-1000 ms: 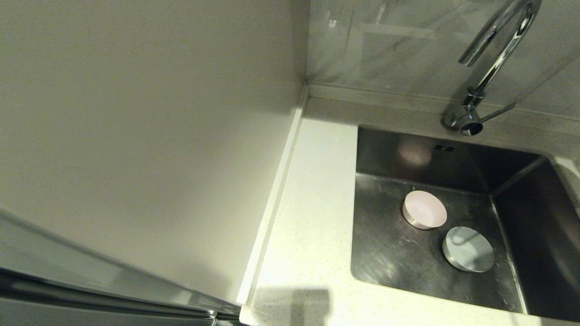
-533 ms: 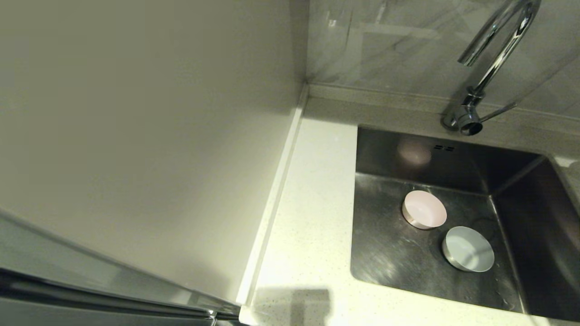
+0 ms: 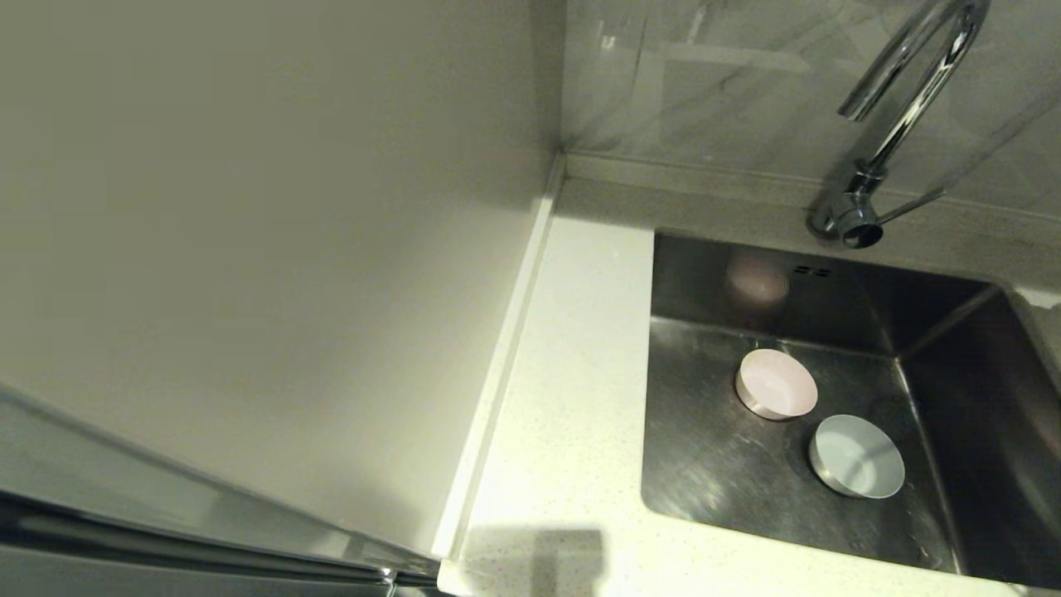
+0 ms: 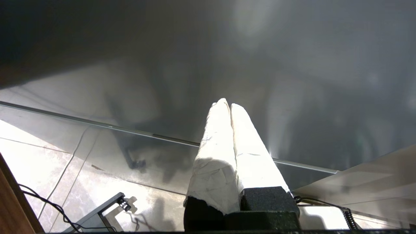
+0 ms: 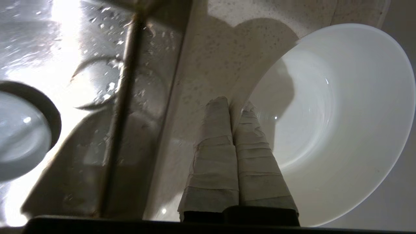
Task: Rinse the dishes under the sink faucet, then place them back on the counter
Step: Place the bowl on the table
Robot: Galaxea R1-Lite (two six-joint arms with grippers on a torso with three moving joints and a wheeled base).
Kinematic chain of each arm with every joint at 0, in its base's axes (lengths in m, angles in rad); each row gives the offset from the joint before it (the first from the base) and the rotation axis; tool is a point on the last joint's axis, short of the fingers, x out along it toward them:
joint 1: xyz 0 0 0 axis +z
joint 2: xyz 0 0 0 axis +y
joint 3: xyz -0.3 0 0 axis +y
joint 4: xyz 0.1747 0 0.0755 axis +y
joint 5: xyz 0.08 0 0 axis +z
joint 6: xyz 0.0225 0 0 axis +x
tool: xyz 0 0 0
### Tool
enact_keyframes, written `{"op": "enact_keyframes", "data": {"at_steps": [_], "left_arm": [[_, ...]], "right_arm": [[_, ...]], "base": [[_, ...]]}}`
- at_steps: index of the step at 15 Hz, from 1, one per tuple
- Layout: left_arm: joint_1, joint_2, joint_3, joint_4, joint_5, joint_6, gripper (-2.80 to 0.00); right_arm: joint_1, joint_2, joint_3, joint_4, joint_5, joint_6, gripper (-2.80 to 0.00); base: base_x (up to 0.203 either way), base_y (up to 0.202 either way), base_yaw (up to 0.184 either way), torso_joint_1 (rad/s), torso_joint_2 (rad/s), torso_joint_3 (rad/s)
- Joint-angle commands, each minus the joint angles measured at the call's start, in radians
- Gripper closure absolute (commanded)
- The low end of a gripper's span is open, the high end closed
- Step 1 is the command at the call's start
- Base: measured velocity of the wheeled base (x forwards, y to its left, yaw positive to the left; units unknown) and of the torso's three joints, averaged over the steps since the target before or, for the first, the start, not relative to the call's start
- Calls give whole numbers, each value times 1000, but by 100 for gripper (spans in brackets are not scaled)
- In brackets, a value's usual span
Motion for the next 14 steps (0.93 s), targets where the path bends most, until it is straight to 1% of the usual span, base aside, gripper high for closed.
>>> {"op": "enact_keyframes", "data": {"at_steps": [1, 3, 5, 7, 8, 11, 14], "left_arm": [[1, -3, 0, 0, 0, -1, 0], [1, -5, 0, 0, 0, 0, 0], [1, -3, 0, 0, 0, -1, 0], [-1, -3, 0, 0, 1, -1, 0], [1, -4, 0, 0, 0, -1, 0], [-1, -3, 0, 0, 0, -1, 0], [-1, -3, 0, 0, 1, -1, 0]], "right_arm": [[0, 47, -1, -21, 0, -4, 0], [0, 61, 5, -21, -12, -6, 0], [0, 75, 13, -25, -37, -48, 0], [0, 81, 17, -51, -42, -55, 0], [0, 83, 17, -61, -42, -53, -280], [0, 78, 10, -84, -40, -47, -280], [1, 53, 12, -126, -36, -23, -280]], "base": [[0, 0, 0, 0, 0, 0], [0, 0, 0, 0, 0, 0], [0, 0, 0, 0, 0, 0], [0, 0, 0, 0, 0, 0], [0, 0, 0, 0, 0, 0], [0, 0, 0, 0, 0, 0], [0, 0, 0, 0, 0, 0]]}}
